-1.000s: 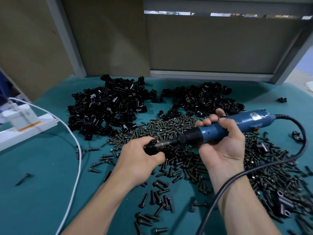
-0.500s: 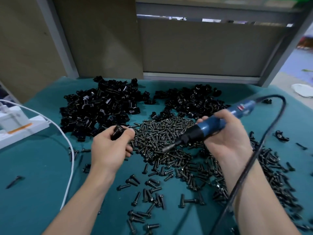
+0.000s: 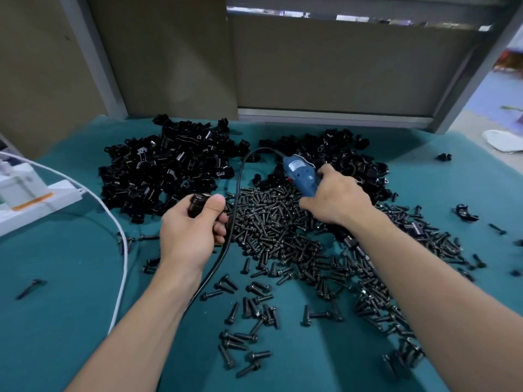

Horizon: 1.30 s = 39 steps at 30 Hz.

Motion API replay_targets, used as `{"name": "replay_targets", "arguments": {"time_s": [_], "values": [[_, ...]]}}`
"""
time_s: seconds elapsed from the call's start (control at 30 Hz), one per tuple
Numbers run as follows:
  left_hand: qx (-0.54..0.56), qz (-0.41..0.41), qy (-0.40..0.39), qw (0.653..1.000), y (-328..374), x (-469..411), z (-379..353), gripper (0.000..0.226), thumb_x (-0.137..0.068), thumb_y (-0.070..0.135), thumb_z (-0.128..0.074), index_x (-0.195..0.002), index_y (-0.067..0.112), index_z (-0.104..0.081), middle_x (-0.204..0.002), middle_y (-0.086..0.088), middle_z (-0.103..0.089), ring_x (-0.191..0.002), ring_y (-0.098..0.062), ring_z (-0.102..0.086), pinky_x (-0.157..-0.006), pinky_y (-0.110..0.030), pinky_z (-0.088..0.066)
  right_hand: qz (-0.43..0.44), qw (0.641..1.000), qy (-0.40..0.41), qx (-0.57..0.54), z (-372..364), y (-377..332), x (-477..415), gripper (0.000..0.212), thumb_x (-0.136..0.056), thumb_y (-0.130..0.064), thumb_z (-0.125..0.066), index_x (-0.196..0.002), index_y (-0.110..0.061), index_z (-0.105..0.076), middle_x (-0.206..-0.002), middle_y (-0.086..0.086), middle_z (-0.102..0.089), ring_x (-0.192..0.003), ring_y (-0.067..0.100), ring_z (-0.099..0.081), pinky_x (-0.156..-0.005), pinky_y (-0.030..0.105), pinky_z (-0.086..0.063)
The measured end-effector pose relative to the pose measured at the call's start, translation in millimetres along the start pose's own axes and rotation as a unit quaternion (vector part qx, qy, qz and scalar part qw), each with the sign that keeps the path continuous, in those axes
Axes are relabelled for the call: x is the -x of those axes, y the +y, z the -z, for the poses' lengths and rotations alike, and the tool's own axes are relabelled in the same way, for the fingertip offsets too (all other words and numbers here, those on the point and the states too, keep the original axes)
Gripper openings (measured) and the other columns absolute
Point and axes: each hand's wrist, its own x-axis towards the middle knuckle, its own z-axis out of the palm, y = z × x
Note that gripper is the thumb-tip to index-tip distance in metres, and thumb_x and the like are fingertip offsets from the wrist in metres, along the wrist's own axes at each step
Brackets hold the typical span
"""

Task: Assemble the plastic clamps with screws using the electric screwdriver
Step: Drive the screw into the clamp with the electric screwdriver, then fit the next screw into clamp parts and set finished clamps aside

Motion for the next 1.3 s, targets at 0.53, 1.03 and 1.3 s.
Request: {"name": "replay_targets", "arguments": {"time_s": [0.53, 1.03, 1.3], "values": [[-0.110, -0.035, -0.014, 0.993, -9, 2, -4, 0.038, -0.080, 0.013, -0.088, -0.095, 0.044, -0.073, -0.088, 0.011, -0.075, -0.073, -0.012, -0.069, -0.071, -0.035, -0.056, 0.153, 0.986, -0.008, -0.071, -7, 2, 98, 0.024, -0.091, -0.012, -0.068, -0.092, -0.034, -0.077, -0.079, -0.015, -0.073, -0.061, 0.000, -0.066, -0.059, 0.012, -0.057], [-0.143, -0.037, -0.110, 0.983, -7, 9, -3, 0.027, -0.087, 0.020, -0.075, -0.105, 0.034, -0.061, -0.079, -0.004, -0.078, -0.063, -0.015, -0.071, -0.062, -0.029, -0.054, 0.183, 0.979, -0.006, -0.095, -51, 9, 116, 0.016, -0.093, -0.017, -0.071, -0.103, -0.030, -0.072, -0.102, -0.011, -0.066, -0.088, 0.017, -0.064, -0.082, 0.039, -0.058], [-0.154, -0.042, -0.119, 0.980, -4, 12, -1, 0.027, -0.086, 0.021, -0.075, -0.103, 0.036, -0.061, -0.076, -0.002, -0.078, -0.062, -0.017, -0.071, -0.063, -0.035, -0.056, 0.121, 0.976, 0.059, -0.171, -28, 30, 110, 0.021, -0.094, -0.014, -0.072, -0.086, -0.033, -0.077, -0.070, -0.013, -0.069, -0.049, 0.000, -0.063, -0.040, 0.016, -0.049]]}}
